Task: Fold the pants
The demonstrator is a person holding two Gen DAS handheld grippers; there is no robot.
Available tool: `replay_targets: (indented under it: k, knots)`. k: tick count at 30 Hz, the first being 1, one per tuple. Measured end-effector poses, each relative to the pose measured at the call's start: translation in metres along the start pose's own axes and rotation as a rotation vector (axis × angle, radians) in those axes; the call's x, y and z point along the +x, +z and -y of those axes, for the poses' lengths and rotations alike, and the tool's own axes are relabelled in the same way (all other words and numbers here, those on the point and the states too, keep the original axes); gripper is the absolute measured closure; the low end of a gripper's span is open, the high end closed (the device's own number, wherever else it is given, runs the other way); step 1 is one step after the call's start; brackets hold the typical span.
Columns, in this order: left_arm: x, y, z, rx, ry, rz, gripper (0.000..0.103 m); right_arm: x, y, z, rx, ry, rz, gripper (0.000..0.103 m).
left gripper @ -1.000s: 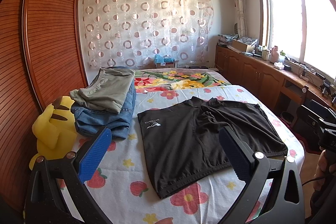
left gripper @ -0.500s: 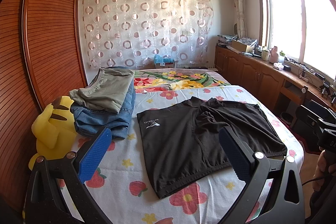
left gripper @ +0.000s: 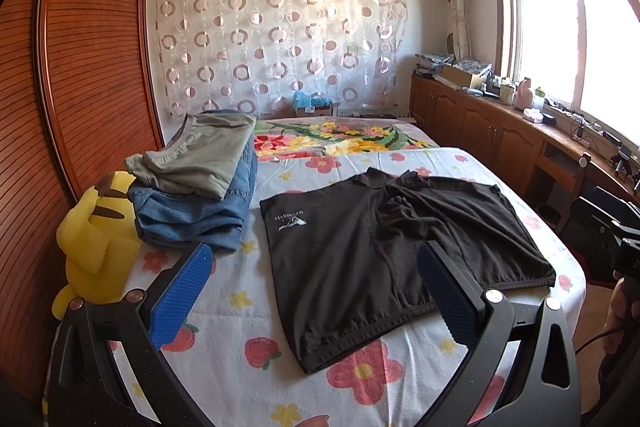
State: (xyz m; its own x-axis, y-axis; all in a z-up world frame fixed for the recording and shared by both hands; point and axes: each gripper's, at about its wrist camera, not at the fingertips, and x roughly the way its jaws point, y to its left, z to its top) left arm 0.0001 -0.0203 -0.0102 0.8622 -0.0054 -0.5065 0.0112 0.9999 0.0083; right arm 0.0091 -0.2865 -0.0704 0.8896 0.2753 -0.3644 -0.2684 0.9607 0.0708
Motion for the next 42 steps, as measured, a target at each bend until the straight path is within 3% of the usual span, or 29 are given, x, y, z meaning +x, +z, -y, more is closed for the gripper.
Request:
replay_targets:
  k: [9, 24, 37, 42]
  knots:
    - [0.022, -0.014, -0.014, -0.013, -0.01, -0.046, 0.001, 0.004, -0.001, 0.015, 0.005, -0.017, -0.042, 0.001]
    - [0.048, -0.036, -0.024, -0.016, -0.031, -0.119, 0.001, 0.005, 0.001, 0.031, 0.005, -0.017, -0.132, 0.012]
    - [0.065, -0.056, -0.034, -0.017, -0.067, -0.184, 0.001, 0.016, 0.003, 0.028, 0.022, -0.026, -0.221, 0.017]
    - [0.073, -0.07, -0.04, -0.028, -0.107, -0.233, 0.015, 0.02, 0.005, 0.029, 0.021, -0.034, -0.261, 0.017]
